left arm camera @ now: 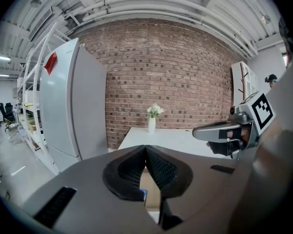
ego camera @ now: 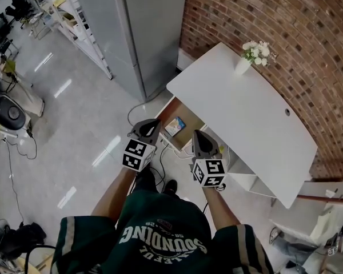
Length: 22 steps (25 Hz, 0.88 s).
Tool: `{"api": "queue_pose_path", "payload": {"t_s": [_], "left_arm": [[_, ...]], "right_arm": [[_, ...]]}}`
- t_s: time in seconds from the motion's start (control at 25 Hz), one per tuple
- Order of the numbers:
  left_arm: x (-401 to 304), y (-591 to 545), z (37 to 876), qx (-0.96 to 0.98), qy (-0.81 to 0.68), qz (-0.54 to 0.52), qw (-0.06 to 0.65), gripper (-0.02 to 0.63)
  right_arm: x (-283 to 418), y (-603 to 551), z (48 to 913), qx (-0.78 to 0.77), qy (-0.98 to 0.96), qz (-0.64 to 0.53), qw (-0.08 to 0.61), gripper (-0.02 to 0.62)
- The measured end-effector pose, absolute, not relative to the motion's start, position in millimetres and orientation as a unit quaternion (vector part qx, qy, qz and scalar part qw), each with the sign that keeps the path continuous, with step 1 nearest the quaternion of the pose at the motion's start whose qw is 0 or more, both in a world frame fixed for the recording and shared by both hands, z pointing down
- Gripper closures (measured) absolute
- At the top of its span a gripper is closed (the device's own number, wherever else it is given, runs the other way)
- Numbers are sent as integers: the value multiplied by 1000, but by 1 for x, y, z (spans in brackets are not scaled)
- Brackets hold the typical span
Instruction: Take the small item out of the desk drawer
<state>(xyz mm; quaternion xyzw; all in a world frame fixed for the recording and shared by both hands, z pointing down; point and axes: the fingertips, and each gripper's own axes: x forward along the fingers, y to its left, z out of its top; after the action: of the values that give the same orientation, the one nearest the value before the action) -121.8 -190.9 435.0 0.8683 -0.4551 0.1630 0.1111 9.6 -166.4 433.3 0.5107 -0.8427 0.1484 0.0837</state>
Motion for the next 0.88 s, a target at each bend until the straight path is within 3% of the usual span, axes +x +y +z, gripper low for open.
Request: {"api": "queue_pose_path", "payload": {"t_s": [0.88], "left_arm": [[-113,-227,467,885,-408,186,128,591]], "right_arm": [[3,-193,459,522,-829,174,100,571]]}}
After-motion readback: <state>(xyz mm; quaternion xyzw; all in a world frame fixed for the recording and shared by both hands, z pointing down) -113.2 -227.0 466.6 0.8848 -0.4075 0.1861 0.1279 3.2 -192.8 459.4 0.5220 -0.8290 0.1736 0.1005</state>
